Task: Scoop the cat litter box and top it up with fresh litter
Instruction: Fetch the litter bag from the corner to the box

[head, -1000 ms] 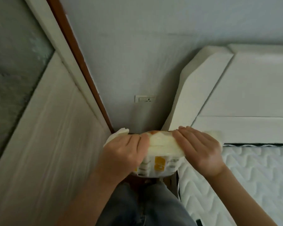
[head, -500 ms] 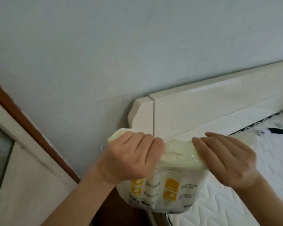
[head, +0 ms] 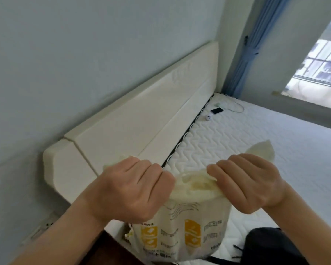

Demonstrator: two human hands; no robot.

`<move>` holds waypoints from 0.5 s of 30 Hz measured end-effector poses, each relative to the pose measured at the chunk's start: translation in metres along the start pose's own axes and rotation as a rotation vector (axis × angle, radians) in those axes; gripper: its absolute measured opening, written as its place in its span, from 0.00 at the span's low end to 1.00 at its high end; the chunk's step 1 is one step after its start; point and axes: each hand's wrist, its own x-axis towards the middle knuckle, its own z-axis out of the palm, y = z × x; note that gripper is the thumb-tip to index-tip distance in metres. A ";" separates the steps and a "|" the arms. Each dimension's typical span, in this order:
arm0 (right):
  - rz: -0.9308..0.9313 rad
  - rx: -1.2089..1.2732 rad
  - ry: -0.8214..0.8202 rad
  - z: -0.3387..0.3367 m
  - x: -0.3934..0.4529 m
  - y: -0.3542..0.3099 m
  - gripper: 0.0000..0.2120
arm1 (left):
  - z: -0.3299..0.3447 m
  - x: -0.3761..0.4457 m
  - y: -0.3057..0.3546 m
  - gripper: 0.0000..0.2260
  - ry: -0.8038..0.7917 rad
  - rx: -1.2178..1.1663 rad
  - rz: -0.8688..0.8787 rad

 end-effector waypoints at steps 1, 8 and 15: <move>0.020 -0.030 -0.034 -0.007 -0.005 0.001 0.04 | 0.009 0.005 -0.001 0.14 0.041 -0.036 0.032; 0.192 -0.294 -0.283 -0.057 -0.019 -0.015 0.01 | 0.056 0.046 -0.011 0.13 0.255 -0.264 0.257; 0.374 -0.533 -0.502 -0.104 -0.021 -0.057 0.03 | 0.077 0.092 -0.002 0.13 0.407 -0.509 0.491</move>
